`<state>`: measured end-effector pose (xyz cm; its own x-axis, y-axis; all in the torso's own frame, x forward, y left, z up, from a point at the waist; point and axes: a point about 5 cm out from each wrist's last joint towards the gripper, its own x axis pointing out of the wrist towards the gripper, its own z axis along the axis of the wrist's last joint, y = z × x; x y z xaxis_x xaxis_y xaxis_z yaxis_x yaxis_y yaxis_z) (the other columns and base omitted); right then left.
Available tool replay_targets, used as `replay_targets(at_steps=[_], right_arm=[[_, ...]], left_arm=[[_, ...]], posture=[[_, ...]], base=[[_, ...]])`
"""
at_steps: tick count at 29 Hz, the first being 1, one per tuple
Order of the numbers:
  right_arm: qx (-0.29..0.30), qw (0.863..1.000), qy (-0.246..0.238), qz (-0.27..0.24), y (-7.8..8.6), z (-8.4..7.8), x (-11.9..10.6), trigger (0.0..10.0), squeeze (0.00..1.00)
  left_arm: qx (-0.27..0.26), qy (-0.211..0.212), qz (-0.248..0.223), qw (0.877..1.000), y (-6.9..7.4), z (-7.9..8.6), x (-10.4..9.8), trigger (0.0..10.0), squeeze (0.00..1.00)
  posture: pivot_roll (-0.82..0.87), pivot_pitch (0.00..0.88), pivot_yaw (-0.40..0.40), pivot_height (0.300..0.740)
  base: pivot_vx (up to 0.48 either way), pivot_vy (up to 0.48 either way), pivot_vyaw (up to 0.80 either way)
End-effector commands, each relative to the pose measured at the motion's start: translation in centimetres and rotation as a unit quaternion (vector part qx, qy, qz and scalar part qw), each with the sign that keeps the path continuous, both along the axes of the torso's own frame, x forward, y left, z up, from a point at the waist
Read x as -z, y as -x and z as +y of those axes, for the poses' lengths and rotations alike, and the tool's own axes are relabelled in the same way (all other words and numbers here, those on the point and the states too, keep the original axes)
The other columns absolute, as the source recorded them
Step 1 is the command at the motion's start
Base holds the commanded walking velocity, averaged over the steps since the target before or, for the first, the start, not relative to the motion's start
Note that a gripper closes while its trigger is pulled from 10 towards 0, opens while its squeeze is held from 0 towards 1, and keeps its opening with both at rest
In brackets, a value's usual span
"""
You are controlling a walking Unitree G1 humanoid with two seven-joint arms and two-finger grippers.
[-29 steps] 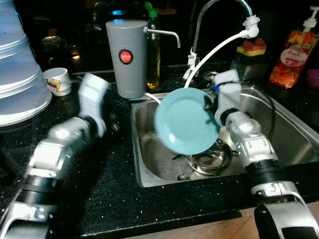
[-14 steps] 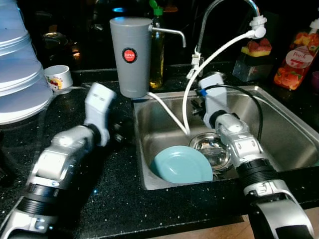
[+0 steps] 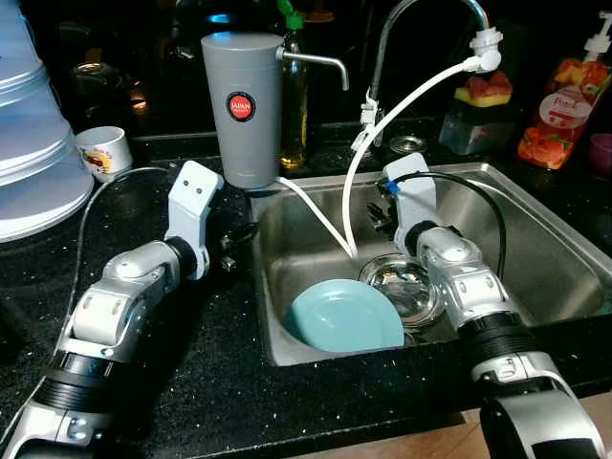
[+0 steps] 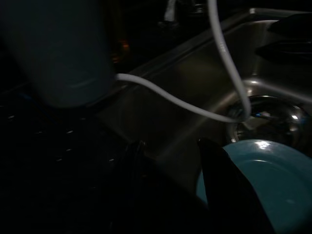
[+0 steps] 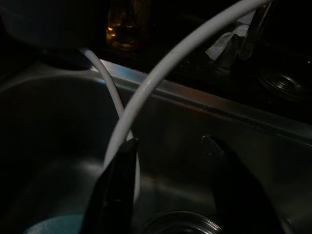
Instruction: Kitchen organization
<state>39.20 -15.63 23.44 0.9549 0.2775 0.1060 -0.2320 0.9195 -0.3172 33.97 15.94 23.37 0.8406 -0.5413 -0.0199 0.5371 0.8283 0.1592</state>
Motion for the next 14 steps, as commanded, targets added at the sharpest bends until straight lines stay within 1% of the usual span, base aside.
replay_targets(at_steps=[1,4,8,9,10,14], right_arm=[[0.010,1.000,-0.011,-0.012,0.1,0.0,-0.4,10.0,0.00],[0.014,1.000,-0.019,-0.021,0.1,0.1,-0.5,10.0,0.00],[0.007,0.999,-0.028,-0.030,0.1,0.6,-0.8,10.0,0.00],[0.007,0.999,-0.028,-0.030,0.1,0.6,-0.8,10.0,0.00],[0.005,0.999,-0.030,-0.033,0.1,0.7,-0.9,10.0,0.00],[0.000,0.998,-0.044,-0.039,0.1,1.1,-1.1,10.0,0.00]], left_arm=[[-0.016,-0.006,-0.013,1.000,-0.1,0.5,-0.5,10.0,0.00],[-0.029,-0.005,-0.019,0.999,0.0,0.8,-0.9,10.0,0.00],[-0.085,0.017,-0.013,0.996,0.1,2.3,-1.4,10.0,0.00],[-0.085,0.017,-0.013,0.996,0.1,2.3,-1.4,10.0,0.00],[-0.101,0.023,-0.009,0.995,0.0,2.6,-1.4,10.0,0.00],[-0.119,0.012,-0.002,0.993,0.2,3.2,-1.5,10.0,0.00]], posture=[[0.00,0.033,0.023,0.740],[0.01,0.029,0.015,0.740],[0.01,0.021,0.010,0.740],[0.01,0.021,0.010,0.740],[0.01,0.019,0.011,0.740],[0.02,0.019,0.013,0.740]], base=[[0.000,0.000,0.00],[0.000,0.000,0.00],[0.000,0.000,0.00],[0.000,0.000,0.00],[0.000,0.000,0.00],[0.000,0.000,0.00]])
